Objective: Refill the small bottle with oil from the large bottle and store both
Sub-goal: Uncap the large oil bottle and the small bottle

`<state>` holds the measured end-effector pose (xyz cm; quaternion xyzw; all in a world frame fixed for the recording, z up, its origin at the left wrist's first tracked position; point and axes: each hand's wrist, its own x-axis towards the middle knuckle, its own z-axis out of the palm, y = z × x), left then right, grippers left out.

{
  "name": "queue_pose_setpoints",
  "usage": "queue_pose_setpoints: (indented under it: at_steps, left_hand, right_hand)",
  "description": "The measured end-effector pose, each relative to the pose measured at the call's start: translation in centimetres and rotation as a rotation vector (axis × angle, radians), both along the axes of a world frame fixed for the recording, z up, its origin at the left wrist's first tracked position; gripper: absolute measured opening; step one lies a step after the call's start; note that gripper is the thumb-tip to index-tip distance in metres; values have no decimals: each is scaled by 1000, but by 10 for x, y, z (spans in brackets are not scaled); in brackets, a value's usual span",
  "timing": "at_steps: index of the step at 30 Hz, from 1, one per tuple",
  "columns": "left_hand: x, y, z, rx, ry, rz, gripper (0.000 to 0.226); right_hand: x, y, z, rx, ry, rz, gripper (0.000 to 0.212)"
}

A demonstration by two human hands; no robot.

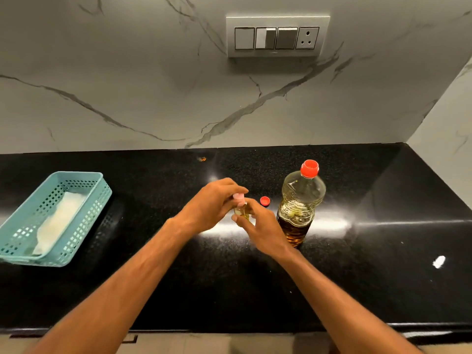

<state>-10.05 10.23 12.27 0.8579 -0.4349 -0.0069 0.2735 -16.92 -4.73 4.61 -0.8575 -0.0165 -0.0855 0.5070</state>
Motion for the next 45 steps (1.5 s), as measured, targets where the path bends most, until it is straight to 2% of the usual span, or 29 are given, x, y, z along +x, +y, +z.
queue_pose_setpoints:
  at_steps: [6,8,10,13,16,18,20,24,26,28,29,31,34,37,38,41,42,45]
  left_hand:
    - [10,-1,19,430,-241,-126,28]
    - [10,-4,22,493,-319,-143,27]
    - [9,-6,22,520,-475,-187,27]
    - [15,-7,26,510,-775,-253,46]
    - [22,-13,32,562,-864,-217,63]
    - [16,-23,37,652,-805,-126,71]
    - [10,-32,36,733,-657,10,72]
    - [0,-38,45,630,-395,259,79]
    - [2,-33,50,552,-187,203,71]
    - [2,-27,56,449,88,4,37]
    - [3,-24,60,411,153,-87,35]
    - [6,-18,60,369,180,-146,35]
    - [6,-17,58,358,59,-28,20]
    - [5,-20,56,402,-101,97,43]
    - [5,-21,54,391,-76,71,46]
    - [5,-18,55,299,189,-127,42]
    - [6,-15,56,291,220,-155,38]
    - [11,-12,57,267,110,-104,25]
  right_hand:
    - [-3,-5,4,-3,-10,65,33]
    - [-6,-2,7,42,-17,54,31]
    - [-8,2,12,75,-25,57,30]
    - [-9,8,15,96,-17,74,21]
    - [-6,10,16,44,3,20,24]
    - [-3,10,15,8,2,-25,29]
    - [-3,12,17,-17,8,-66,29]
    - [-7,13,22,-19,15,-165,30]
    - [-8,11,23,-4,-19,-177,31]
    - [-9,9,23,33,-26,-176,32]
    - [-9,8,22,52,-28,-180,34]
    - [-8,6,21,54,-36,-184,37]
    - [-8,6,22,35,-44,-160,41]
    - [-8,7,24,38,-54,-151,45]
    - [-7,7,24,39,-58,-154,44]
    - [-4,5,24,72,-54,-171,37]
    - [-3,4,24,82,-51,-169,37]
    - [-2,2,23,77,-50,-161,39]
